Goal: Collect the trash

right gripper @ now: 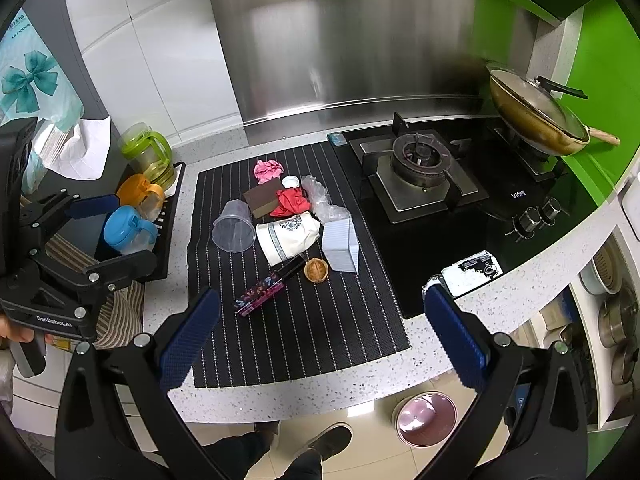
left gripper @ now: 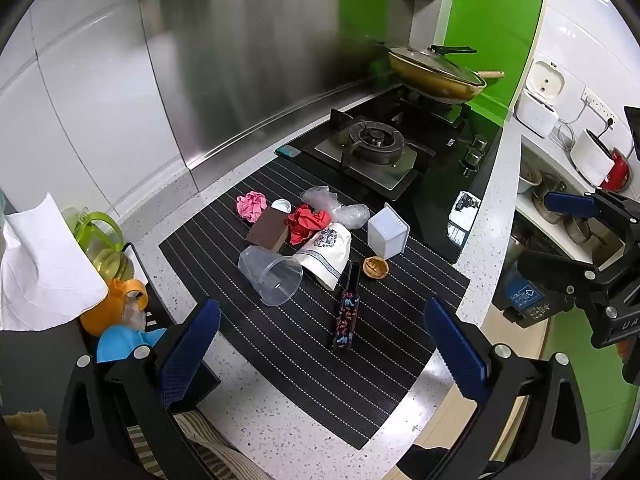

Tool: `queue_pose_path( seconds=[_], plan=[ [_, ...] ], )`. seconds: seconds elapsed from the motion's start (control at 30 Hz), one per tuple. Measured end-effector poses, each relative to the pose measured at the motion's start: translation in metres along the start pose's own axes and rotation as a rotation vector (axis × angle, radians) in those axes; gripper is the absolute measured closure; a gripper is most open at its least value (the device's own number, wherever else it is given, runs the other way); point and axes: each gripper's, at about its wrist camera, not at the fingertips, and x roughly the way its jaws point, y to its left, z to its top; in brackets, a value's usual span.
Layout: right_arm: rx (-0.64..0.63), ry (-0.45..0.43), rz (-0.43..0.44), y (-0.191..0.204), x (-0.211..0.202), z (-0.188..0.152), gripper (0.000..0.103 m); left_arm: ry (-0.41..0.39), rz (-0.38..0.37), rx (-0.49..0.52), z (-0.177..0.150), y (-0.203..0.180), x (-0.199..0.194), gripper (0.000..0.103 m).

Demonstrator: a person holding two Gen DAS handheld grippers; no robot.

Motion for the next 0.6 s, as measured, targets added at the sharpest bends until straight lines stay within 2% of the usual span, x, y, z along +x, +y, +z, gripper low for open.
queue_pose_path(
  seconds=[0.6],
  plan=[
    [-0.001, 0.003, 0.003, 0.0015, 0.0016, -0.001, 0.003, 0.006, 0.009, 0.006, 0.0013, 0.0019, 0.0026, 0.005]
  ],
)
